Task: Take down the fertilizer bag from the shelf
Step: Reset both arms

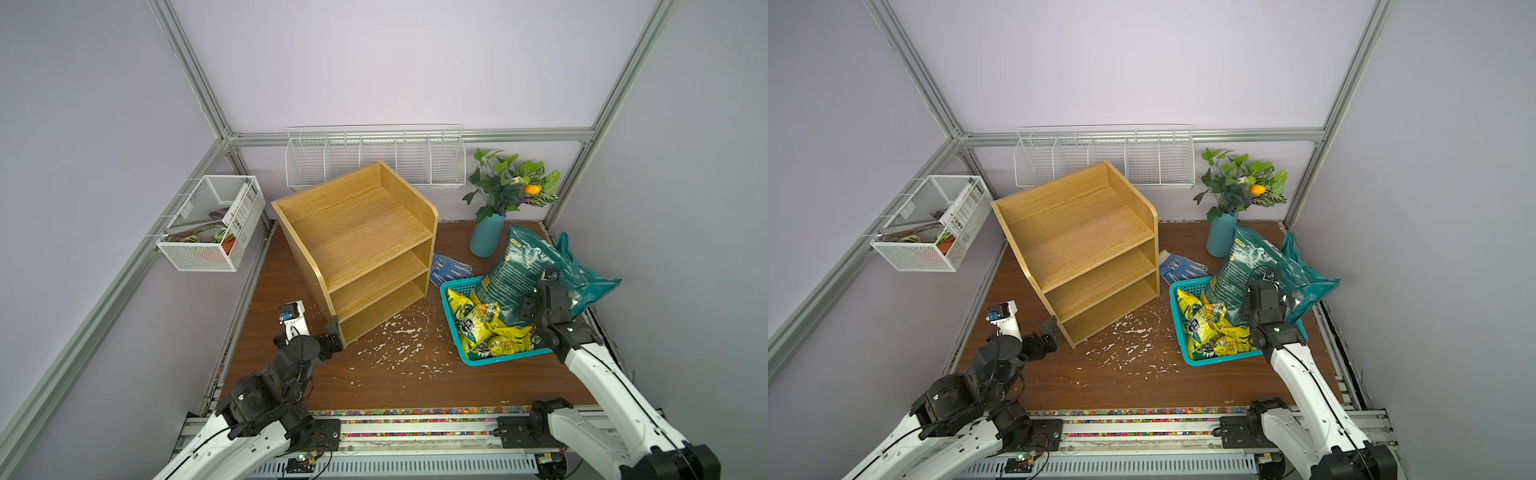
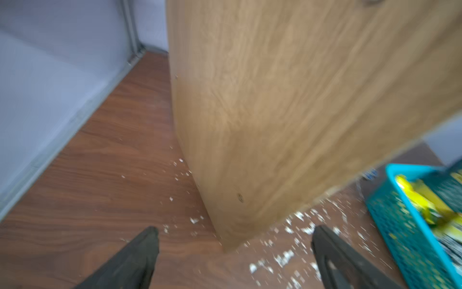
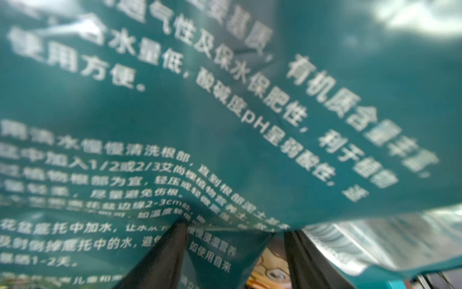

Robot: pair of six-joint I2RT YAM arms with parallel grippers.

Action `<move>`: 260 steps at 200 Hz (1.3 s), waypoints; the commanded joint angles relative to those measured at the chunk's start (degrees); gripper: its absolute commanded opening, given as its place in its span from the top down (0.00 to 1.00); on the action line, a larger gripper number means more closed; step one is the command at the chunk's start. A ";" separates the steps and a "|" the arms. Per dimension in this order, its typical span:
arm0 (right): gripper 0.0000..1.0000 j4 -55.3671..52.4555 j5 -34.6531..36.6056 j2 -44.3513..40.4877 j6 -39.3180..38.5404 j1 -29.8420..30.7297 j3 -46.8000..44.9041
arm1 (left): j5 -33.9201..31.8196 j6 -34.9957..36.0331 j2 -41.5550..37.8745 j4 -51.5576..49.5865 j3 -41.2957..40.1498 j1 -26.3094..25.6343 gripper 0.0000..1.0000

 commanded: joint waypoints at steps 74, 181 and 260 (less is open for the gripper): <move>0.27 43.56 -4.81 9.91 -10.62 -1.69 -17.60 | 25.69 7.62 11.66 32.42 -12.80 50.98 0.00; 0.27 54.93 -8.96 15.93 -12.99 -3.75 -18.19 | 29.77 23.98 37.63 66.19 -16.35 52.34 0.00; 0.26 78.10 -8.64 36.56 -13.57 -4.27 -16.59 | 44.94 31.86 52.51 82.08 -13.11 52.34 0.00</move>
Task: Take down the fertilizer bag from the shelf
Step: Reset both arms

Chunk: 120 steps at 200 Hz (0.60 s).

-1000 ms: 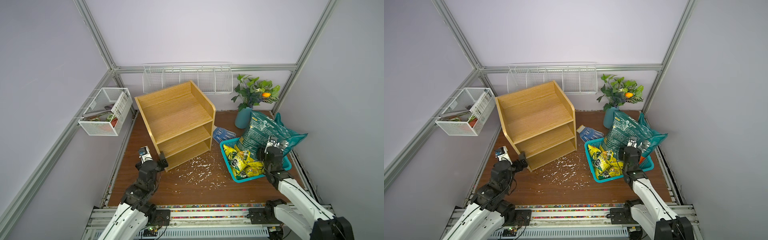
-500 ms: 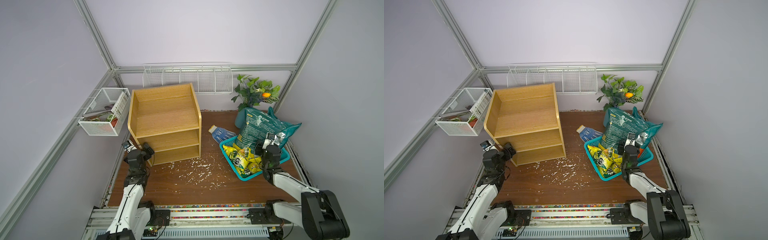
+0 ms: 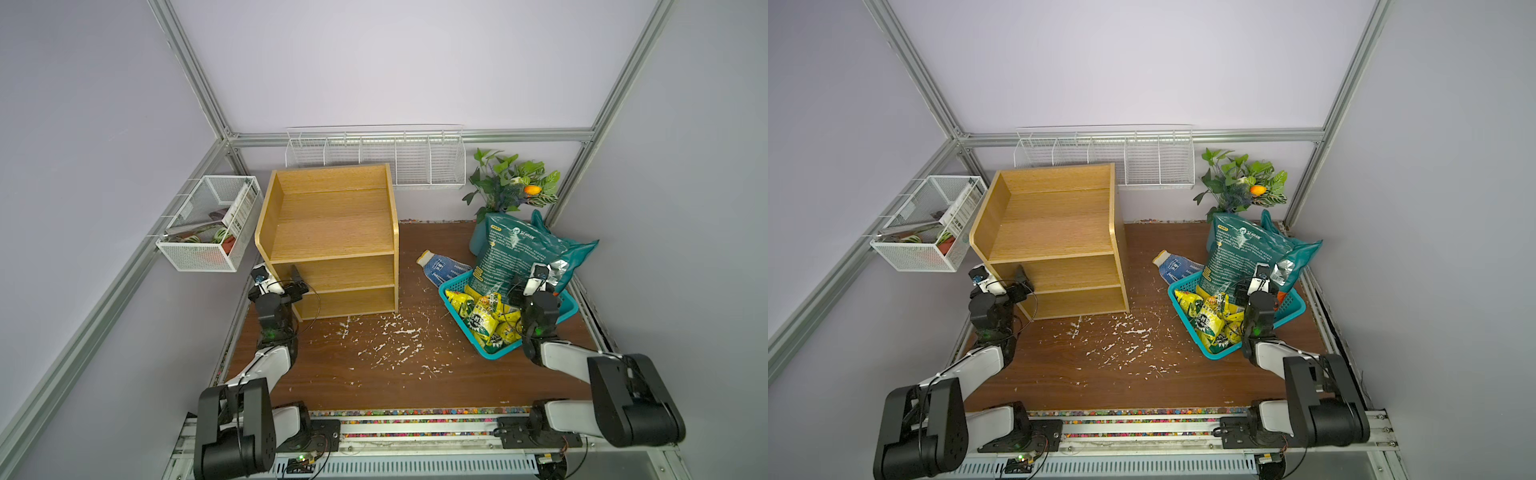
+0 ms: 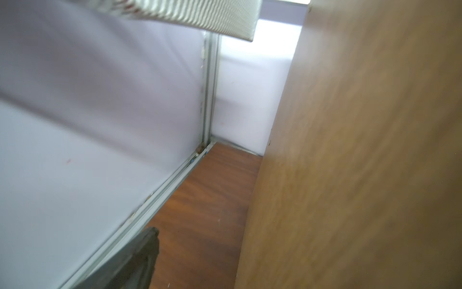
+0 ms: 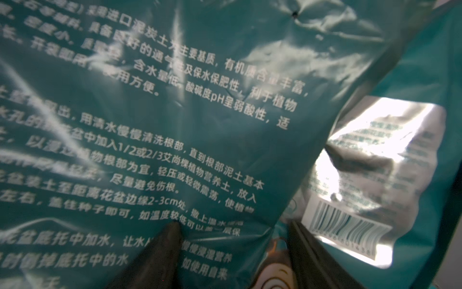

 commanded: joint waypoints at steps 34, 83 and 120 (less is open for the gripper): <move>0.24 -1.82 -2.82 7.44 0.00 -0.08 0.20 | 15.23 7.22 8.36 -1.08 0.63 -1.73 0.00; 0.01 0.80 0.83 8.76 0.55 0.04 0.02 | 11.25 7.06 14.94 4.81 -0.18 -2.89 0.00; 0.01 -0.60 0.32 9.09 -0.31 0.40 1.04 | 9.58 7.92 16.32 12.46 -2.81 -4.15 0.00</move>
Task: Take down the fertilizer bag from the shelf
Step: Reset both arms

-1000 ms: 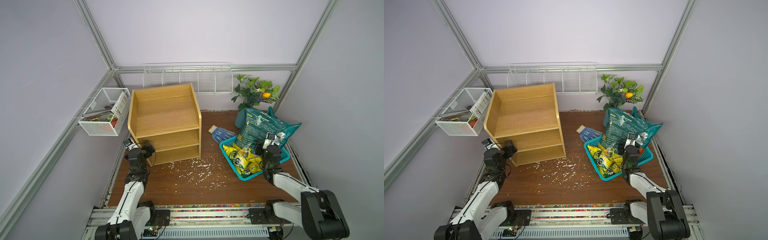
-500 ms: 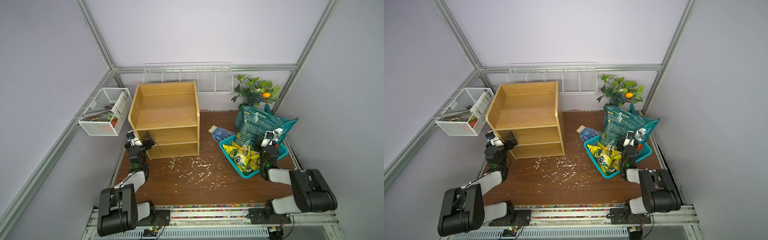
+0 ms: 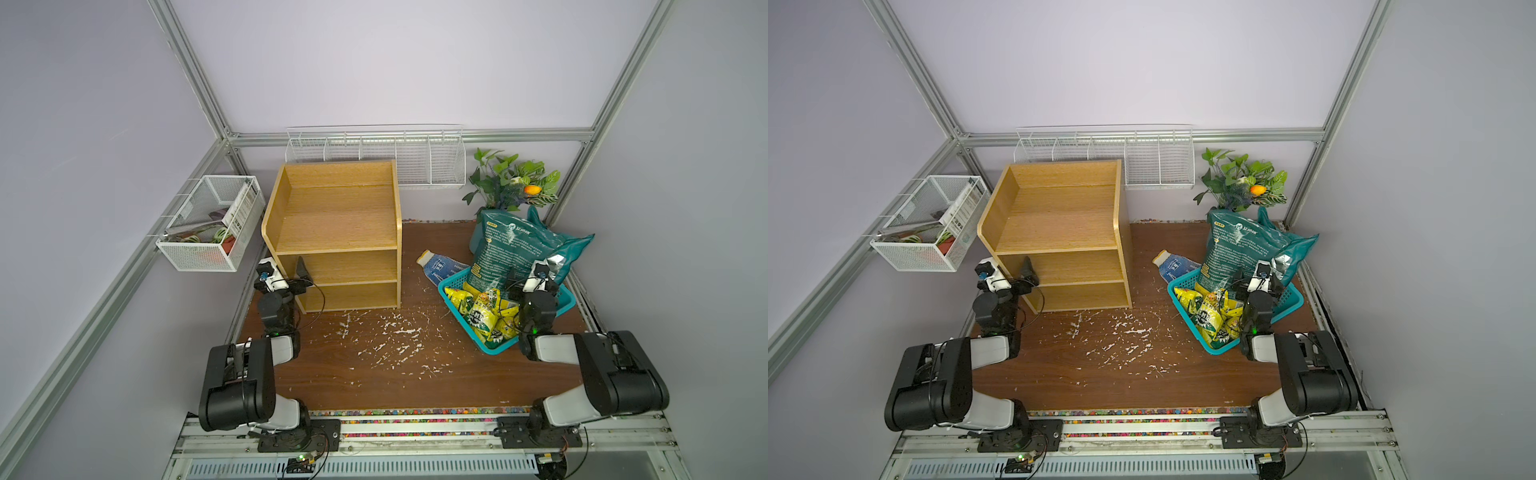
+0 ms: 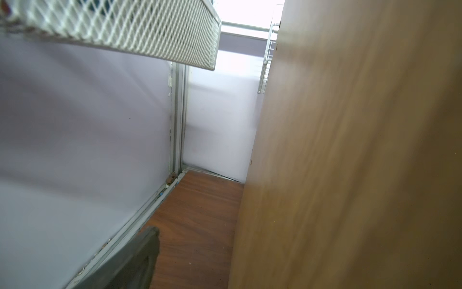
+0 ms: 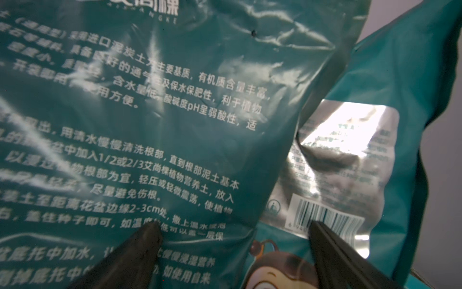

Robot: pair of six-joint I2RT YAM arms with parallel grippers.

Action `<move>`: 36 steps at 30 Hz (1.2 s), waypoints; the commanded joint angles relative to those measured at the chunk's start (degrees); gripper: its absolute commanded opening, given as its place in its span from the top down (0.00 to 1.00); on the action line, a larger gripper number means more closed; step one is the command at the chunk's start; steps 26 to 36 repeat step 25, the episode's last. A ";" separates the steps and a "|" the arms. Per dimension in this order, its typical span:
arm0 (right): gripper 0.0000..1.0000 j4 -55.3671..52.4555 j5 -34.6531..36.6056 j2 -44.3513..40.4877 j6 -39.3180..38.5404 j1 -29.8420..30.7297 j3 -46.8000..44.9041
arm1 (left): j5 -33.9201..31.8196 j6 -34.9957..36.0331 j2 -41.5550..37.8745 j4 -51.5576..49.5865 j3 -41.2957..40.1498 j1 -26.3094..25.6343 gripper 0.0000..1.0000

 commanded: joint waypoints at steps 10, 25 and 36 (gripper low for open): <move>0.01 -10.53 -1.14 3.26 -0.12 0.77 0.60 | 1.27 7.44 4.21 -9.77 -2.09 -4.88 0.00; 0.01 -11.27 -1.06 3.22 -0.83 1.30 0.90 | 1.27 7.47 4.13 -9.73 -2.08 -4.88 0.00; 0.01 -11.27 -1.06 3.22 -0.83 1.30 0.90 | 1.27 7.47 4.13 -9.73 -2.08 -4.88 0.00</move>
